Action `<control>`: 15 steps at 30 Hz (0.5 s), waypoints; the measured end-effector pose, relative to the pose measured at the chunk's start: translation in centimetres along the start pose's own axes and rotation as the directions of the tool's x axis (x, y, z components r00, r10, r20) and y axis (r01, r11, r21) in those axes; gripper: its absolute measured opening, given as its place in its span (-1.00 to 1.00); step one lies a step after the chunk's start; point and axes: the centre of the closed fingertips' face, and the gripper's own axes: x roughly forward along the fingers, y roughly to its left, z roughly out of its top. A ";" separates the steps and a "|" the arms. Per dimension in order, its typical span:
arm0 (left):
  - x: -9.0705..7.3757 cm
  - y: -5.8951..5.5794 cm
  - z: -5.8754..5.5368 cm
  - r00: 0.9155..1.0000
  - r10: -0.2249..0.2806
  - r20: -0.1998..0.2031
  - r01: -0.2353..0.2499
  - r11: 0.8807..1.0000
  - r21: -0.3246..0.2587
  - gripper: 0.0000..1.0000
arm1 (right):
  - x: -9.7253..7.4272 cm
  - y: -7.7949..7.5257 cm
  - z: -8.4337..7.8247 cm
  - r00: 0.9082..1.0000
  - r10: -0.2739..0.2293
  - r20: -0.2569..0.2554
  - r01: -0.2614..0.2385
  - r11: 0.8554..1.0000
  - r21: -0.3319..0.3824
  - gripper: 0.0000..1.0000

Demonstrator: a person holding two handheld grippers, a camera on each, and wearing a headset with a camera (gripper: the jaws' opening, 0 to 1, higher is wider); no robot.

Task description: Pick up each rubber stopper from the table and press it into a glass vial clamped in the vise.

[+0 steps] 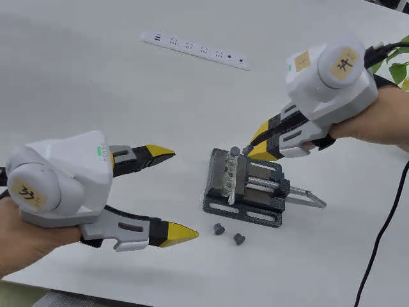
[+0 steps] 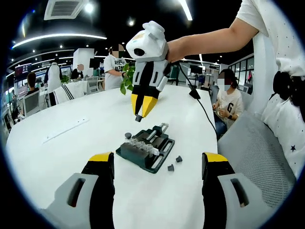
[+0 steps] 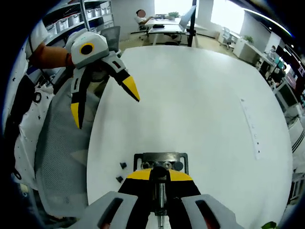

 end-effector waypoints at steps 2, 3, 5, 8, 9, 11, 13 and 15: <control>0.0 0.2 -0.1 1.000 0.006 0.002 -0.006 1.000 -0.003 0.52 | 0.5 -0.4 -0.2 1.000 0.004 -0.026 -0.005 1.000 -0.010 -0.88; -0.1 0.3 -0.2 1.000 0.009 0.003 -0.009 1.000 -0.004 0.54 | 0.8 -0.4 -0.3 0.999 0.013 -0.039 -0.013 1.000 -0.009 -0.88; -0.2 0.4 -0.2 1.000 0.015 0.009 -0.015 1.000 -0.007 0.59 | 1.3 -0.6 -0.4 0.998 0.018 -0.055 -0.019 1.000 -0.009 -0.88; -0.3 0.7 -0.3 1.000 0.025 0.020 -0.024 1.000 -0.009 0.65 | 1.9 -0.7 -0.6 0.996 0.032 -0.081 -0.033 0.999 -0.012 -0.88; -0.3 0.7 -0.3 0.999 0.028 0.023 -0.027 1.000 -0.010 0.67 | 2.2 -0.8 -0.7 0.995 0.039 -0.094 -0.040 0.999 -0.009 -0.88; -0.4 0.8 -0.3 0.999 0.033 0.028 -0.032 0.999 -0.012 0.70 | 2.7 -0.8 -1.0 0.992 0.047 -0.117 -0.049 0.999 -0.015 -0.88; -0.4 0.9 -0.4 0.999 0.036 0.032 -0.035 0.999 -0.018 0.72 | 2.9 -0.7 -1.2 0.989 0.050 -0.142 -0.054 0.998 -0.021 -0.88; -0.4 0.9 -0.5 0.999 0.036 0.032 -0.035 0.999 -0.018 0.72 | 3.2 -0.9 -1.3 0.986 0.052 -0.157 -0.056 0.998 -0.021 -0.88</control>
